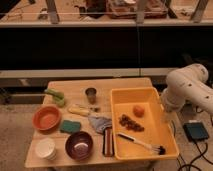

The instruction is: Place sponge in red bowl

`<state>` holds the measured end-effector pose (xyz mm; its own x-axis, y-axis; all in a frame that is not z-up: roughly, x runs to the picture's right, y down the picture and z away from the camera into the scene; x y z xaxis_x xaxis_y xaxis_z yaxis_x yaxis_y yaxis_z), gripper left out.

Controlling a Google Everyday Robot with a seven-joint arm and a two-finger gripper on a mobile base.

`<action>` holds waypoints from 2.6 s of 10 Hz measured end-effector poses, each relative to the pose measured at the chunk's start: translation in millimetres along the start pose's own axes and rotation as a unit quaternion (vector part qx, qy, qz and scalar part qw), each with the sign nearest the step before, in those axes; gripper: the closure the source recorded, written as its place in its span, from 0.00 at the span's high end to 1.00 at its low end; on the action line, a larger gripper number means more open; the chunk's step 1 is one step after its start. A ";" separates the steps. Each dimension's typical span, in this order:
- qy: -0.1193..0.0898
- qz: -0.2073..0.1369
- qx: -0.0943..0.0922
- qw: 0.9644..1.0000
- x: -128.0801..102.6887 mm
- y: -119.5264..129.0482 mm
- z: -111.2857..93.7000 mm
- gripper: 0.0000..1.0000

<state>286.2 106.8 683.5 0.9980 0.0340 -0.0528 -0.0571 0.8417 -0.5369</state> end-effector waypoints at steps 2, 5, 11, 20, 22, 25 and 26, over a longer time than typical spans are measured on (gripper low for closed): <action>0.000 0.000 0.000 1.000 0.0 0.0 0.0 0.65; 0.000 0.000 0.000 1.000 0.0 0.0 0.0 0.65; 0.000 0.000 0.000 1.000 0.0 0.0 0.0 0.65; 0.000 0.000 0.000 1.000 0.0 0.0 0.0 0.65; 0.000 0.000 0.000 1.000 0.0 0.0 0.0 0.65; 0.000 -0.018 0.003 1.000 -7.5 -4.5 -4.3 0.65; -0.003 -0.030 0.004 1.000 -20.4 -7.2 -7.4 0.65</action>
<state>266.0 96.1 682.3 0.9998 -0.0136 -0.0152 0.0034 0.8469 -0.5317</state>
